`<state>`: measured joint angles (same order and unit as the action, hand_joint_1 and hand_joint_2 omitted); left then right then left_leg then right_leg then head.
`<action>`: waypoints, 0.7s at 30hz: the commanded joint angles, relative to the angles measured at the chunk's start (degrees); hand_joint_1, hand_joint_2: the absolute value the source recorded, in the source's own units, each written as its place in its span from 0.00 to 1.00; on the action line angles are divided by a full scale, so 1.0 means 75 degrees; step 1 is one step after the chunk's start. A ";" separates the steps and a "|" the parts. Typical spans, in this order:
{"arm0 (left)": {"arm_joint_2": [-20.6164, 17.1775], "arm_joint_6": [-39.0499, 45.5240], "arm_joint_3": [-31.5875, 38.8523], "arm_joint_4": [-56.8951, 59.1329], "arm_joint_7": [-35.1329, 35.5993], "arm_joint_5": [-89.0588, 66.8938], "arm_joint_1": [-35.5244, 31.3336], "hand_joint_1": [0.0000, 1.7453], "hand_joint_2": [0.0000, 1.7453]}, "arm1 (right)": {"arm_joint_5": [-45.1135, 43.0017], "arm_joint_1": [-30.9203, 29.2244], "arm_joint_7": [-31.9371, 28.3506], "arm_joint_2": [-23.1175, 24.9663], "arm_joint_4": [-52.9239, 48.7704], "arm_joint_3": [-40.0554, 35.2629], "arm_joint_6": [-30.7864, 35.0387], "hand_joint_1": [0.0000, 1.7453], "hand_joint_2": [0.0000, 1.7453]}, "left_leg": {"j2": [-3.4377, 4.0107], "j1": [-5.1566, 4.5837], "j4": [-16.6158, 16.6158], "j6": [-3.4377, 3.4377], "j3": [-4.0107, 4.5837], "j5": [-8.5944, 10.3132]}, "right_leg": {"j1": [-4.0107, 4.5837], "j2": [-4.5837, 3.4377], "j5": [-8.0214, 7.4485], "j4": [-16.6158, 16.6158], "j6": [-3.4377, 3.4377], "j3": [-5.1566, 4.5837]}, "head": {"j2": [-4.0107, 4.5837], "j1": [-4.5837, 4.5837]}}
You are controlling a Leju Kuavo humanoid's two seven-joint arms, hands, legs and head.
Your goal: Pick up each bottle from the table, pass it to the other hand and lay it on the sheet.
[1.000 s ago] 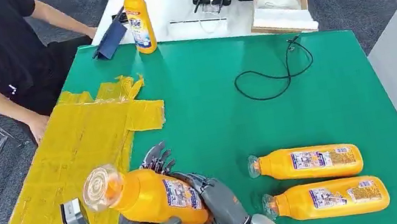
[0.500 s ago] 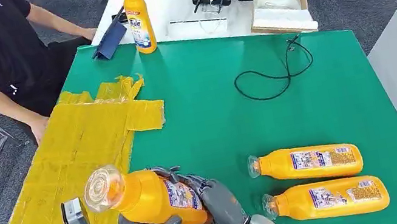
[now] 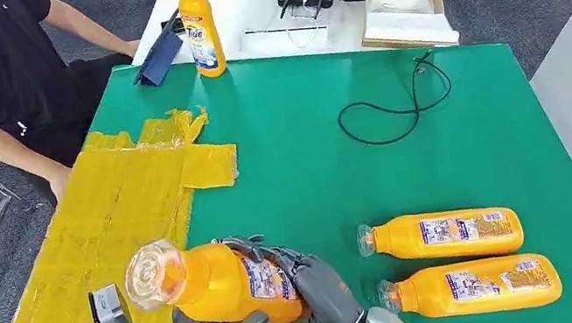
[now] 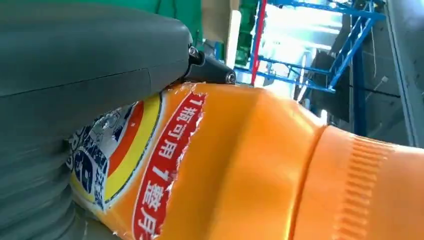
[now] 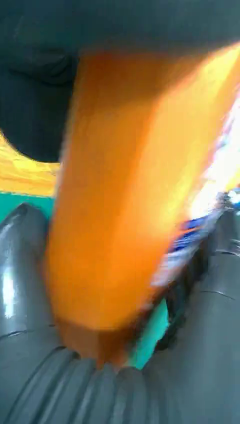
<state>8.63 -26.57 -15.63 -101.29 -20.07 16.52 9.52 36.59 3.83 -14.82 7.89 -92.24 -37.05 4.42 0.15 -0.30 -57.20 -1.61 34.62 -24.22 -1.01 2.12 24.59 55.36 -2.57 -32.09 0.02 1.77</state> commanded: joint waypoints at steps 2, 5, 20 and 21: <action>0.0127 0.0262 0.0298 -0.0263 -0.0382 -0.0900 -0.0052 1.00 1.00 | -0.0130 0.0386 0.0044 -0.0081 -0.0633 0.0753 0.0121 0.00 1.00 | -0.0001 0.0005 -0.0001 0.0012 -0.0008 -0.0005 | 0.0004 -0.0016 0.0005 -0.0003 0.0013 0.0013 | 0.0000 0.0000; 0.0188 0.0643 0.0436 -0.0316 -0.0552 -0.1726 -0.0254 1.00 1.00 | -0.0117 0.0370 0.0046 -0.0014 -0.0736 0.0868 0.0159 0.00 1.00 | -0.0001 0.0005 0.0000 0.0011 -0.0006 -0.0003 | 0.0004 -0.0014 0.0002 -0.0004 0.0011 0.0009 | 0.0000 0.0000; -0.1177 0.4983 0.1013 0.2348 -0.0167 -1.0816 -0.2772 1.00 1.00 | -0.0590 0.0514 0.0225 -0.0618 -0.2411 0.1166 -0.0216 0.00 1.00 | -0.0017 0.0005 0.0012 0.0015 -0.0032 0.0012 | 0.0003 -0.0007 0.0002 -0.0012 0.0012 0.0036 | 0.0000 0.0000; -0.1302 0.5109 0.0874 0.2630 0.0036 -1.1305 -0.2900 1.00 1.00 | -0.0614 0.0461 0.0240 -0.0672 -0.2399 0.1129 -0.0206 0.00 1.00 | -0.0014 0.0004 0.0007 0.0010 -0.0017 0.0012 | 0.0001 -0.0003 0.0000 -0.0006 0.0006 0.0020 | 0.0000 0.0000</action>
<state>4.72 9.29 -7.17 -94.96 -23.98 -58.47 -5.67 32.65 8.01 -13.38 7.04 -108.67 -29.09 2.49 0.13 -0.29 -57.20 -1.60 34.60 -24.12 -1.00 2.11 24.55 55.39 -2.59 -32.09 0.02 1.77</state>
